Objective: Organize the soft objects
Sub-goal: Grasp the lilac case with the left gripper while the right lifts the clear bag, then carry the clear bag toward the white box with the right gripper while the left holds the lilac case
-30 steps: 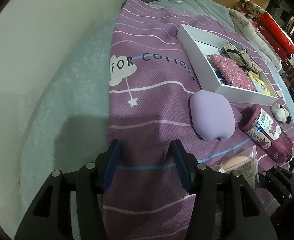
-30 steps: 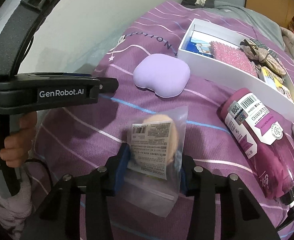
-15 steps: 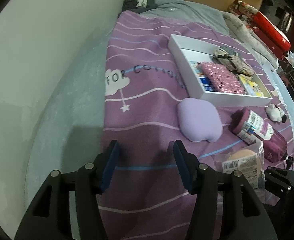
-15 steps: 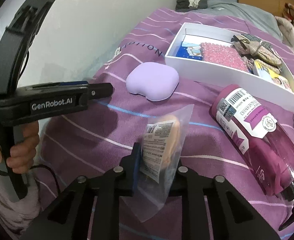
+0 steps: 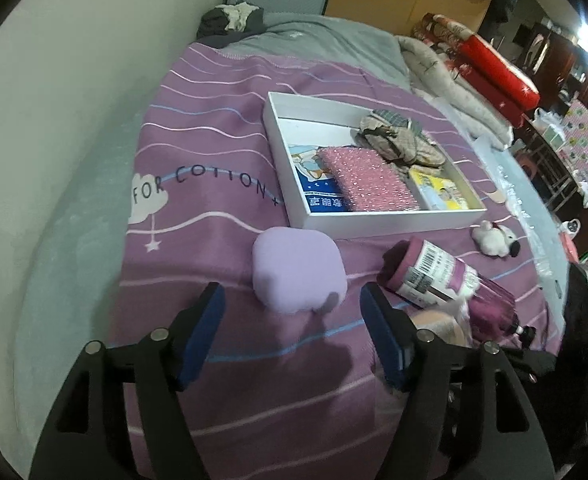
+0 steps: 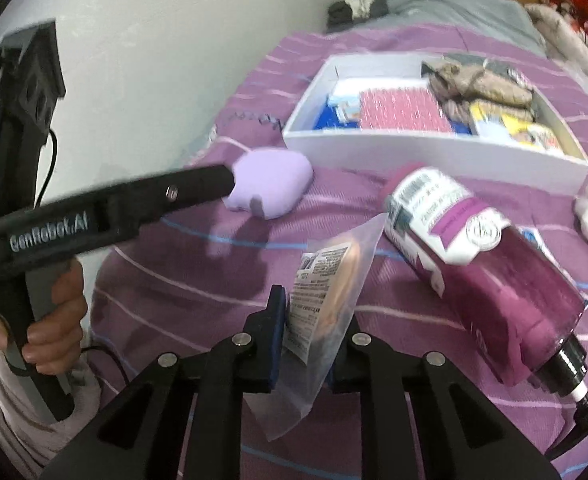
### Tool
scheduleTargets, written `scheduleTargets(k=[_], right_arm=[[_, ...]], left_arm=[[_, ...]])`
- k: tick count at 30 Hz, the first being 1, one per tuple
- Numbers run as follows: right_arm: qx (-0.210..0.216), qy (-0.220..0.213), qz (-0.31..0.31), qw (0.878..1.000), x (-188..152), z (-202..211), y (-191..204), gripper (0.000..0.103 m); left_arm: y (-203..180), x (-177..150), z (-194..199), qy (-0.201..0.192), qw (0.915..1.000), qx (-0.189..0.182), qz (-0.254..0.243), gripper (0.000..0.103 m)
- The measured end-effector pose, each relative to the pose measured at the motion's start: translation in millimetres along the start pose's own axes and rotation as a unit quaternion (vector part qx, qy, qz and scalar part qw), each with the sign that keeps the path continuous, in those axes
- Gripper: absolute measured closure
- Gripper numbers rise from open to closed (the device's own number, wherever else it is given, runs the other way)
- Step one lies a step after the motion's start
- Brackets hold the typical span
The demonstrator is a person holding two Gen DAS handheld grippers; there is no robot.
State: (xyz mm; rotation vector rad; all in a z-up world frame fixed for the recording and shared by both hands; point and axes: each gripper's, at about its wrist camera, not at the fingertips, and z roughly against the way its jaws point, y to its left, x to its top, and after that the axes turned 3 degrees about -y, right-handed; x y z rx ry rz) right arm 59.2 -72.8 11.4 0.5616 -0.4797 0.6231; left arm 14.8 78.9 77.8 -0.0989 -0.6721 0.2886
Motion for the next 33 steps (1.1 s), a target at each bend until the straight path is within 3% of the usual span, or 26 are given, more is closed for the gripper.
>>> scheduleTargets(k=[2, 4, 6, 8, 12, 16, 17, 20, 25, 27, 33], right_arm=[[0.0, 0.004, -0.005, 1.0, -2, 0, -3, 0.085], [0.002, 0.005, -0.007, 1.0, -4, 3, -5, 0.077], [0.01, 0.005, -0.012, 1.0, -5, 6, -7, 0.059], [0.02, -0.001, -0.021, 1.0, -7, 12, -11, 0.049], [0.012, -0.003, -0.037, 0.999, -10, 19, -19, 0.049], [0.014, -0.01, -0.07, 0.997, -11, 27, -33, 0.049], [0.013, -0.013, -0.078, 0.997, -11, 28, -37, 0.051], [0.019, -0.015, -0.098, 0.995, -10, 30, -45, 0.073], [0.037, -0.009, -0.103, 0.994, -12, 23, -43, 0.086], [0.042, -0.008, -0.102, 0.994, -11, 20, -42, 0.096], [0.05, -0.019, -0.109, 0.993, -11, 22, -42, 0.102]], left_arm=[[-4, 3, -10, 0.008, 0.9999, 0.015, -0.005, 0.032], [-10, 5, -20, 0.014, 0.9992, 0.036, -0.014, 0.032], [-15, 7, -28, 0.018, 0.9983, 0.05, -0.026, 0.032], [-19, 7, -37, 0.025, 0.9973, 0.059, -0.036, 0.032], [-16, 3, -51, 0.048, 0.996, 0.071, -0.026, 0.034], [-8, -1, -47, 0.045, 0.9975, 0.055, -0.004, 0.045], [-7, -1, -46, 0.044, 0.9976, 0.054, -0.001, 0.046], [-3, -3, -42, 0.044, 0.9978, 0.048, 0.012, 0.051], [-4, -7, -34, 0.041, 0.9979, 0.049, 0.013, 0.054], [-5, -9, -34, 0.041, 0.9978, 0.05, 0.013, 0.054], [-10, -14, -26, 0.036, 0.9978, 0.056, 0.0, 0.055]])
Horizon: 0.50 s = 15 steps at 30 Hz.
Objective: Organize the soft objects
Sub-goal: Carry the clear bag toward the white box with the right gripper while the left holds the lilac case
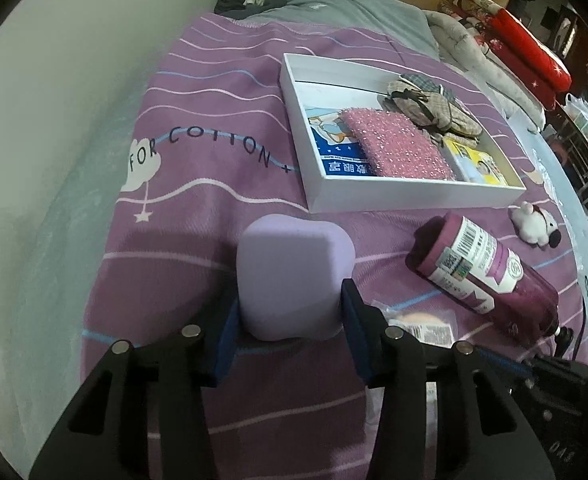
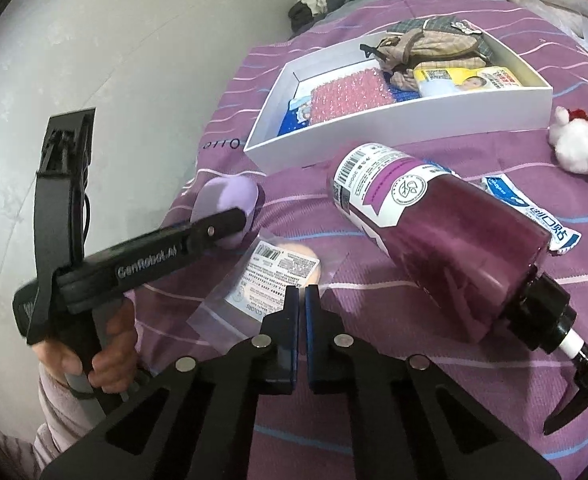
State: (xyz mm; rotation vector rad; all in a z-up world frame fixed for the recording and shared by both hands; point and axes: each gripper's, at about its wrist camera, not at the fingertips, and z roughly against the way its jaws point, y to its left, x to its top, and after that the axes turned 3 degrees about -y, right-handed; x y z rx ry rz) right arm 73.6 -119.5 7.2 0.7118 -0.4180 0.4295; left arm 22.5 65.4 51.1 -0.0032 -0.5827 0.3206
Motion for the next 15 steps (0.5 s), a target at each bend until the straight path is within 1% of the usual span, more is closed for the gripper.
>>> scheduleTargets(k=[5, 6, 8, 9, 10, 12, 15], right_arm=[[0.0, -0.009, 0.007, 1.0, 4, 4, 4, 0.103], [-0.001, -0.008, 0.01, 1.0, 4, 4, 5, 0.101], [-0.015, -0.002, 0.015, 1.0, 5, 1, 9, 0.1], [-0.032, 0.0, 0.013, 0.999, 6, 1, 10, 0.096], [-0.038, 0.002, 0.013, 0.999, 7, 0, 11, 0.093], [-0.041, 0.003, 0.008, 0.999, 7, -2, 11, 0.079], [-0.04, 0.013, -0.005, 0.999, 7, -10, 9, 0.076]], left_arm=[[0, 0, 7, -0.011, 0.9999, 0.004, -0.009, 0.055], [0, 0, 7, -0.012, 0.9999, 0.007, -0.01, 0.055], [1, 0, 7, -0.009, 0.9998, 0.012, -0.01, 0.055], [1, -1, 6, -0.008, 0.9998, 0.013, -0.01, 0.055], [2, -2, 6, -0.006, 0.9998, 0.013, -0.01, 0.055], [2, -4, 7, -0.005, 0.9998, 0.013, -0.011, 0.055], [1, -7, 8, -0.006, 0.9998, 0.013, -0.016, 0.055]])
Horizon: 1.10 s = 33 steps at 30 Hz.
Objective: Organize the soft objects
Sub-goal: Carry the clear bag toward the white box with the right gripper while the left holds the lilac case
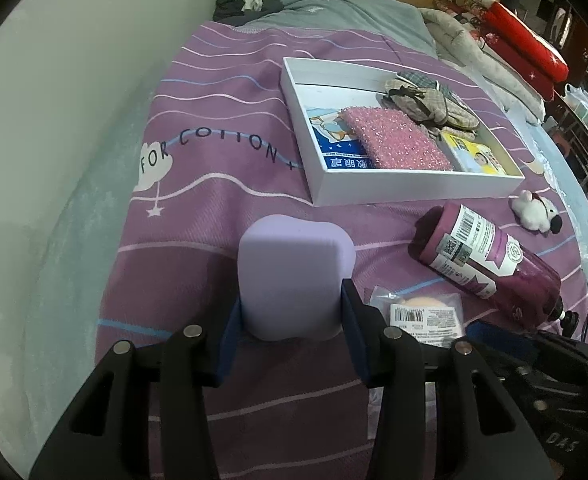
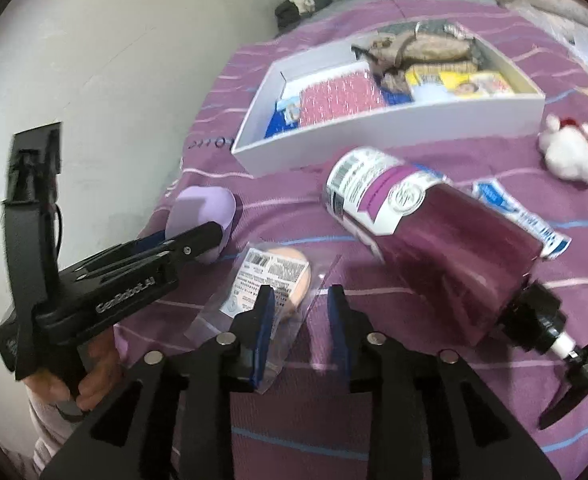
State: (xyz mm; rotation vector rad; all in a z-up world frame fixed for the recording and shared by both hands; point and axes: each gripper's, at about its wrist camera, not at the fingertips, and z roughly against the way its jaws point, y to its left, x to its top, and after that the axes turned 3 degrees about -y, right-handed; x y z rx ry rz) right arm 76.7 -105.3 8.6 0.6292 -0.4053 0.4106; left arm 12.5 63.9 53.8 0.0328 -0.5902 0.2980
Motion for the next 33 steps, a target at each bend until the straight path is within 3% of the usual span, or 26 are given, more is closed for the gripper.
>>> scheduleTargets(k=[6, 11, 18, 28, 33], right_arm=[[-0.004, 0.014, 0.012, 1.0, 1, -17, 10, 0.076], [-0.015, 0.009, 0.051, 0.999, -4, -20, 25, 0.093], [-0.005, -0.008, 0.071, 0.997, 2, -6, 33, 0.098], [0.021, -0.053, 0.047, 0.997, 52, 33, 18, 0.098], [0.024, -0.062, 0.04, 0.997, 81, 32, 8, 0.098]], left_arm=[[1, -2, -2, 0.001, 1.0, 0.001, 0.0, 0.055], [3, -2, -1, -0.001, 1.0, 0.0, 0.001, 0.055], [5, 4, 11, -0.021, 0.9997, -0.008, 0.003, 0.055], [10, 31, 27, -0.047, 0.9987, -0.013, 0.017, 0.056], [5, 47, 27, -0.053, 0.9981, -0.026, 0.016, 0.056]])
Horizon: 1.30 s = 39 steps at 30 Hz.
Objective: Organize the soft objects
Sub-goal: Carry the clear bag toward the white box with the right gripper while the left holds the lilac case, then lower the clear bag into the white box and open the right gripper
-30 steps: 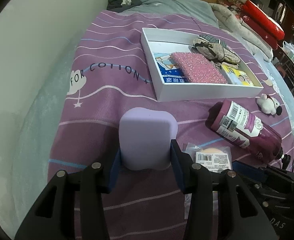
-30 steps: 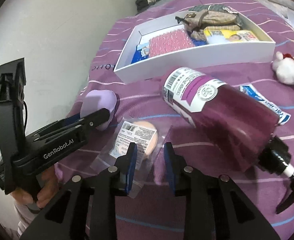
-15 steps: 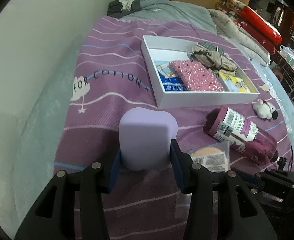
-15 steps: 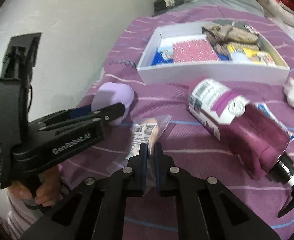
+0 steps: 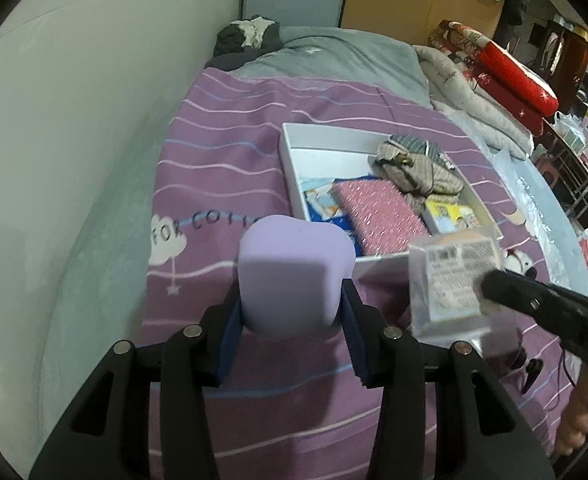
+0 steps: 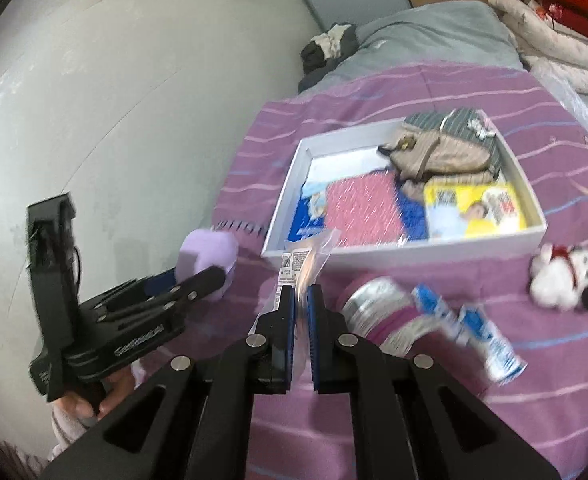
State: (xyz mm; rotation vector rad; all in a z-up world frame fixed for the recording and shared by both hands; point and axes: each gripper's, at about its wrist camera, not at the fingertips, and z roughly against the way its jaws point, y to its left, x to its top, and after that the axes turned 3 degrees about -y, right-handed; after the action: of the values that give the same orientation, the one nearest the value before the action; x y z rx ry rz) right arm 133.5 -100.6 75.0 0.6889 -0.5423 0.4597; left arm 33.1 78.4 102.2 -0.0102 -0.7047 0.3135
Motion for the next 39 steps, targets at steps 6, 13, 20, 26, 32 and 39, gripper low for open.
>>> scheduleTargets(k=[6, 13, 20, 26, 32, 39], right_arm=[[0.008, -0.009, 0.006, 1.0, 30, -17, -11, 0.098], [-0.008, 0.008, 0.04, 0.999, 65, -75, -9, 0.098], [0.01, 0.09, 0.023, 0.996, 70, -141, -8, 0.098], [-0.029, 0.111, 0.037, 0.993, 68, -146, -17, 0.097], [-0.033, 0.129, 0.043, 0.99, 62, -152, -15, 0.091], [-0.021, 0.091, 0.032, 0.995, 70, -120, -15, 0.051]], left_arm=[[0, 13, -8, -0.002, 1.0, 0.0, 0.008, 0.056], [8, 20, -12, -0.007, 0.9996, 0.018, 0.018, 0.056], [12, 19, -11, -0.01, 0.9994, 0.025, 0.02, 0.056], [10, 19, -14, -0.009, 0.9995, 0.026, 0.017, 0.056], [7, 19, -14, -0.005, 0.9995, 0.028, 0.015, 0.055], [-2, 25, -15, -0.001, 0.9996, 0.023, 0.014, 0.055]])
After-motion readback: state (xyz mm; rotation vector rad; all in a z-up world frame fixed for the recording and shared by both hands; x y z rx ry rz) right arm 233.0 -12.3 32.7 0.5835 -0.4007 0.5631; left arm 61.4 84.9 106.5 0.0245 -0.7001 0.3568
